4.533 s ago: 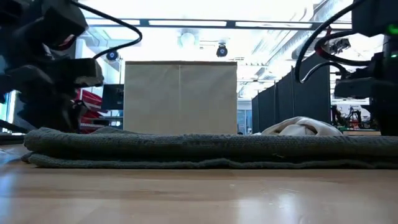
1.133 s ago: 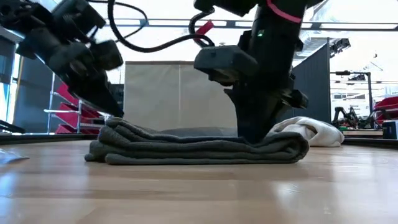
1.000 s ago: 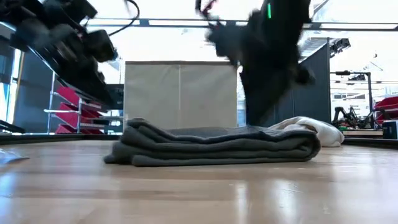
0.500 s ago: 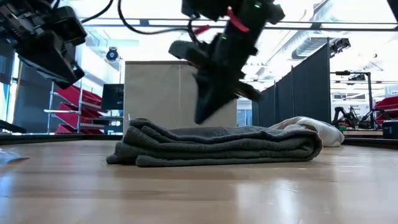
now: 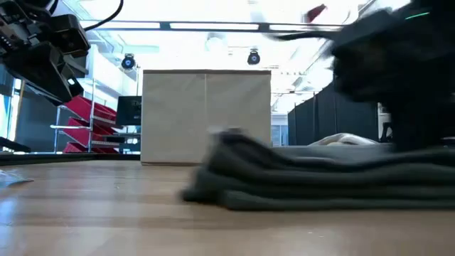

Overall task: Fold towel
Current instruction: Fold the dark gray towel, then fold the white towel

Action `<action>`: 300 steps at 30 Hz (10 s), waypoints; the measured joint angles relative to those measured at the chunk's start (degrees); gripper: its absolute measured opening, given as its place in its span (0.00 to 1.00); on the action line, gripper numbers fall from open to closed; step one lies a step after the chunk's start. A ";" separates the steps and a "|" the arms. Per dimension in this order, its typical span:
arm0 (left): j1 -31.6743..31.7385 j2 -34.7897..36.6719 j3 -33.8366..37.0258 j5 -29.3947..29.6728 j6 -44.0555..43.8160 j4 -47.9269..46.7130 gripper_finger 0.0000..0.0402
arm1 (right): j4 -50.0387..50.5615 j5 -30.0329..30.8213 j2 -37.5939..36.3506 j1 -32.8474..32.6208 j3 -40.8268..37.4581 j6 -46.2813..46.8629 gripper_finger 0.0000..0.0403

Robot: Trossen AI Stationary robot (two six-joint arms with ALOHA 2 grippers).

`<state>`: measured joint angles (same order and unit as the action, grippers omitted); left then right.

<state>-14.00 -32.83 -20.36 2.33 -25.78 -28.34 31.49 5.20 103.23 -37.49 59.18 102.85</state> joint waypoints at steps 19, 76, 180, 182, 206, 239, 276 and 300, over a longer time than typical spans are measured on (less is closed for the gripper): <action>0.09 -0.32 0.02 2.90 3.42 1.56 0.00 | 14.20 -12.01 -1.04 -24.81 8.53 24.23 0.00; 25.05 -1.67 0.02 6.42 -7.62 23.12 0.00 | 58.40 10.51 -27.02 74.26 19.42 -80.64 0.06; 35.58 -10.35 0.04 -27.54 -5.46 36.68 0.00 | 41.14 7.23 -13.61 37.42 50.73 -82.18 0.00; 35.56 -10.35 0.04 -27.54 -5.46 36.53 0.00 | 39.13 4.03 -11.66 36.67 48.99 -82.02 0.00; 35.39 -10.33 0.04 -31.44 -4.01 33.08 0.00 | 37.53 -23.99 6.90 29.16 46.18 -73.01 0.50; 19.06 -10.60 0.04 -9.58 -21.21 35.84 0.00 | 17.68 -0.78 -36.05 33.74 -26.82 -51.25 0.33; 15.69 -19.14 0.02 -9.25 -23.60 35.93 0.00 | 4.61 -5.23 -33.41 39.40 -31.02 -60.12 0.33; 15.56 -19.14 0.06 -9.01 -20.66 41.47 0.00 | 20.28 -4.57 -33.36 28.72 13.80 -73.66 0.00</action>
<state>1.56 -51.96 -20.30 -6.68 -46.44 13.14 51.77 0.63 69.87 -8.77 72.98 29.20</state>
